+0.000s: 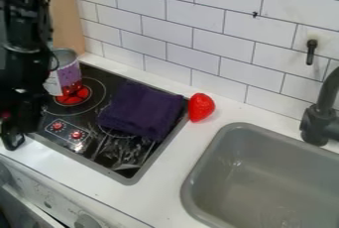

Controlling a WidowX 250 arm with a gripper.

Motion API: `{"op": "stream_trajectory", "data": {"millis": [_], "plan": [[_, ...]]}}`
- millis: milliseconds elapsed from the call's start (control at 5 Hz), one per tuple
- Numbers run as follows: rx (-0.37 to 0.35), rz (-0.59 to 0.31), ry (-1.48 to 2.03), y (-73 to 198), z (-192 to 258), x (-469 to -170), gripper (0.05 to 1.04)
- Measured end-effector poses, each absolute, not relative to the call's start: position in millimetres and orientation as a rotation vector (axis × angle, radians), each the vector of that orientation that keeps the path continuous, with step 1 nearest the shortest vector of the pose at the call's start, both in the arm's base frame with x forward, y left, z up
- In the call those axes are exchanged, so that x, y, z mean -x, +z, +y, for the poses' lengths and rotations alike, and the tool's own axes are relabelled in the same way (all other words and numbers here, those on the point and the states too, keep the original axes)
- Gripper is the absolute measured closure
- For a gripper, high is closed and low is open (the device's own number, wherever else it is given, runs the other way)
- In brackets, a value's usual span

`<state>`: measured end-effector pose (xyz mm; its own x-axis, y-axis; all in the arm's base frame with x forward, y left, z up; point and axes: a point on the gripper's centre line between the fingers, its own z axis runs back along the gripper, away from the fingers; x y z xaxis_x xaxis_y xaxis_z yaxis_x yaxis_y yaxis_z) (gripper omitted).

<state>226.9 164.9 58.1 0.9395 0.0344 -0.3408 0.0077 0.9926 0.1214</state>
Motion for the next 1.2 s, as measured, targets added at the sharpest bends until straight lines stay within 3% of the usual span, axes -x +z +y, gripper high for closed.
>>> {"op": "stream_trajectory", "data": {"millis": [400,600,1000,1200], "plan": [[-0.134,0.341,0.021,57,161,-231,0.711],[-0.141,0.351,0.035,58,161,-230,0.782],[-0.15,0.351,-0.037,61,143,-239,0.782],[-0.201,0.258,-0.097,96,117,-260,0.782]]}}
